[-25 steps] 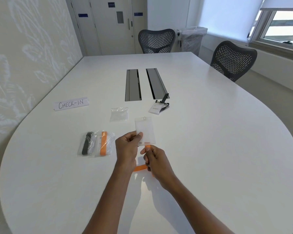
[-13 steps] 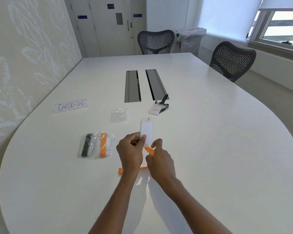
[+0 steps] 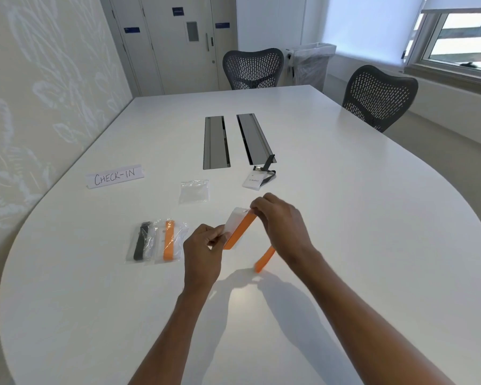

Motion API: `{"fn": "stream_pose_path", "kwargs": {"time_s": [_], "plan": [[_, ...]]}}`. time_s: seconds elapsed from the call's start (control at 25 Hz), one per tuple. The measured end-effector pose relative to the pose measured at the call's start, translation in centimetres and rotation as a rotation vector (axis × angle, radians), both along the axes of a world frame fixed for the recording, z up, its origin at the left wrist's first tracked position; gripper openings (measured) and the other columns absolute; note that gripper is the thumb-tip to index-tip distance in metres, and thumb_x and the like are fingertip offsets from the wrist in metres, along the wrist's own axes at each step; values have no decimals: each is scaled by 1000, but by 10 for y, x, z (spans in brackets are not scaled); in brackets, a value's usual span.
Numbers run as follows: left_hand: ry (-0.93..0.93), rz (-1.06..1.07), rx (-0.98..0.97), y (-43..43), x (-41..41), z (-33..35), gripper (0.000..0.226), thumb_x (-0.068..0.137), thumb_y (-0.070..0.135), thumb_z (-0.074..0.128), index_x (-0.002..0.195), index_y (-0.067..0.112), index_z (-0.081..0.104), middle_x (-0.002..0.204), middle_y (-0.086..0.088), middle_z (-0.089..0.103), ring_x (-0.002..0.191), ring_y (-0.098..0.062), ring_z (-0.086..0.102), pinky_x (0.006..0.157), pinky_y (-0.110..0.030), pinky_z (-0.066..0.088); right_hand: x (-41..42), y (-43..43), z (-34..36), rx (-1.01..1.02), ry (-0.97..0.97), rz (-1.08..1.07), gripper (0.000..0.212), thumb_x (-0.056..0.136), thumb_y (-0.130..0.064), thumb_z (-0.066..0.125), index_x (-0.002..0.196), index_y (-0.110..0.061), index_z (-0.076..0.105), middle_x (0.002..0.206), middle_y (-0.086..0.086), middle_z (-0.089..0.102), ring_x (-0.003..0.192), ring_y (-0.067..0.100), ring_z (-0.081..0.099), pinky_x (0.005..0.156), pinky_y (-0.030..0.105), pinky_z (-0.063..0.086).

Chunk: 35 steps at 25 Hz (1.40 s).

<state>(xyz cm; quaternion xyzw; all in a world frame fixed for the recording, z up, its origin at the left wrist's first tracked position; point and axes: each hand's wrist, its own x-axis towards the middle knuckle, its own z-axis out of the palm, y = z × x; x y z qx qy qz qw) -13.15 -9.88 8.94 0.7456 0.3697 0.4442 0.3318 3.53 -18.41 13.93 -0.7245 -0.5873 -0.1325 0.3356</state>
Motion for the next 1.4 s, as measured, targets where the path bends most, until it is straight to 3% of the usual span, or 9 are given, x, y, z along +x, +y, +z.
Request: {"fn": "stream_pose_path", "kwargs": {"time_s": [0.24, 0.44, 0.6, 0.8, 0.96, 1.04, 1.12, 1.28, 1.4], "plan": [[48, -107, -37, 3, -12, -4, 21, 95, 17, 74, 114, 11, 79, 81, 3, 66, 79, -3, 61, 72, -9, 49, 29, 11, 16, 77, 13, 77, 10, 98, -15, 71, 92, -9, 73, 86, 5, 69, 71, 32, 64, 62, 44, 56], [-11, -281, -318, 4, -20, 10, 33, 90, 37, 72, 115, 16, 80, 82, 9, 71, 82, -8, 67, 79, -17, 53, 46, 17, 12, 47, 164, 184, 7, 96, -14, 73, 93, -11, 78, 91, 2, 69, 81, 24, 66, 71, 39, 57], [-180, -474, -566, -1, -29, 22, 28, 92, 22, 70, 115, 10, 80, 108, -10, 80, 103, -23, 75, 94, -31, 60, 51, 15, 7, -74, 648, 303, 8, 94, -11, 77, 86, -10, 77, 78, 13, 67, 61, 16, 55, 61, 29, 46], [-460, -597, -916, -7, -31, 42, 28, 92, 12, 62, 110, 1, 80, 122, -22, 75, 108, -25, 75, 88, -31, 61, 43, 3, -15, -114, 1237, 603, 15, 97, -18, 69, 89, -6, 73, 74, 14, 65, 49, 19, 50, 53, 30, 48], [-517, -619, -1023, -9, -27, 53, 31, 92, 13, 58, 110, -2, 79, 121, -21, 75, 108, -27, 76, 85, -31, 63, 32, 2, -22, -219, 1306, 699, 21, 100, -15, 63, 105, 3, 73, 94, 24, 72, 79, 28, 70, 79, 35, 61], [-476, -582, -963, -8, -23, 52, 35, 93, 13, 62, 119, -5, 74, 124, -23, 74, 117, -33, 72, 90, -31, 62, 27, 5, -23, -272, 1242, 697, 28, 100, -12, 64, 117, 9, 70, 113, 22, 75, 108, 30, 72, 102, 37, 57], [-462, -504, -883, -8, -16, 49, 38, 89, 14, 67, 121, -6, 71, 122, -22, 75, 118, -34, 71, 89, -30, 61, 17, 10, -21, -304, 1253, 678, 25, 103, -7, 59, 121, 7, 70, 119, 16, 75, 115, 26, 71, 107, 37, 55], [-530, -331, -805, -11, -4, 50, 31, 81, 18, 73, 108, 3, 77, 109, -15, 80, 99, -23, 77, 83, -28, 63, -16, 14, -16, -225, 1658, 551, 32, 110, -4, 39, 117, 1, 69, 108, 17, 76, 96, 28, 74, 89, 37, 59], [-573, -222, -776, -9, 2, 50, 28, 84, 18, 75, 107, 2, 77, 107, -16, 80, 97, -26, 76, 85, -35, 61, -44, 13, -23, -57, 1748, 409, 29, 112, -16, 37, 97, -10, 61, 78, 12, 54, 58, 16, 45, 59, 31, 34]]}}
